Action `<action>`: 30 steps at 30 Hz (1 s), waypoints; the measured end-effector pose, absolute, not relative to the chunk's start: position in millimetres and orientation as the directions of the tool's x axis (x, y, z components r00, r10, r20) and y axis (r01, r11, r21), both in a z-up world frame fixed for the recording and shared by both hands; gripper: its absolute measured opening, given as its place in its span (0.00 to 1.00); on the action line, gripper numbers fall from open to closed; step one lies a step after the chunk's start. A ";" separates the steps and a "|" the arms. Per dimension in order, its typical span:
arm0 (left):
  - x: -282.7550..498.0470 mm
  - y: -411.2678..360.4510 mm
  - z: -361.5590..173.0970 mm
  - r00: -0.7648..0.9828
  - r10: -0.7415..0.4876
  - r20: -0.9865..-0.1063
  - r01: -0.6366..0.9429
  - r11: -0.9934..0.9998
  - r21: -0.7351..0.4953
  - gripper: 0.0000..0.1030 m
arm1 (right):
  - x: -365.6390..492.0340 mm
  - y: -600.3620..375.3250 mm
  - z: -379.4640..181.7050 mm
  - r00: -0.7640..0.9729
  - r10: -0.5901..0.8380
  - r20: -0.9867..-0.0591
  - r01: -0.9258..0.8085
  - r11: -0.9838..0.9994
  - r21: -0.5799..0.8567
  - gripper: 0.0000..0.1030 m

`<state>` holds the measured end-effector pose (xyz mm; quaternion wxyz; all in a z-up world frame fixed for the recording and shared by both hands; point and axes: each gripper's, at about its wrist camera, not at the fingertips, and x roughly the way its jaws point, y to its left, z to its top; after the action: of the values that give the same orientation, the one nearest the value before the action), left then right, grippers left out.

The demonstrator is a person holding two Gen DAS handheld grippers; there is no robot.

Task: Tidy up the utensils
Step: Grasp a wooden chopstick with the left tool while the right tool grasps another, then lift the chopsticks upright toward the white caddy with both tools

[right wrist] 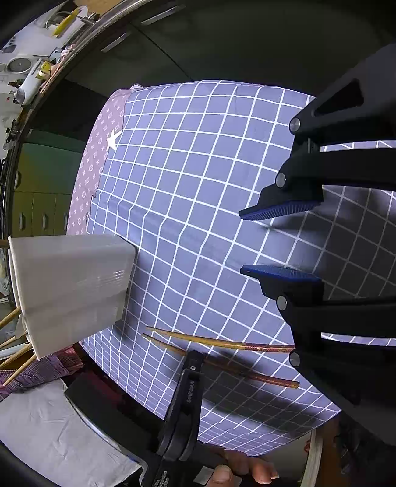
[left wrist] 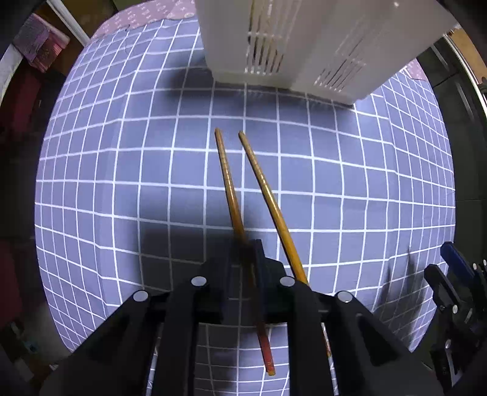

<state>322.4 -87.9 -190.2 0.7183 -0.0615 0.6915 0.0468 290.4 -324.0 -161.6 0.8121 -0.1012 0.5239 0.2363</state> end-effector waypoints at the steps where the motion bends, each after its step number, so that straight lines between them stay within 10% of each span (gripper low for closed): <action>1: 322.4 -89.8 -190.7 0.042 -0.011 -0.999 -0.151 0.988 -0.018 0.12 | 290.3 -325.2 -162.6 0.340 0.273 -0.900 -0.488 0.869 0.080 0.30; 30: 200.9 -25.0 -68.6 0.534 -0.114 -0.838 0.047 0.993 -0.105 0.07 | 309.5 -186.2 -178.5 0.152 0.241 -0.959 -0.602 0.792 0.103 0.28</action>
<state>200.9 -25.0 -68.6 0.8752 -0.0347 0.4803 -0.0460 309.5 -186.2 -178.5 0.7432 -0.1540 0.5862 0.2834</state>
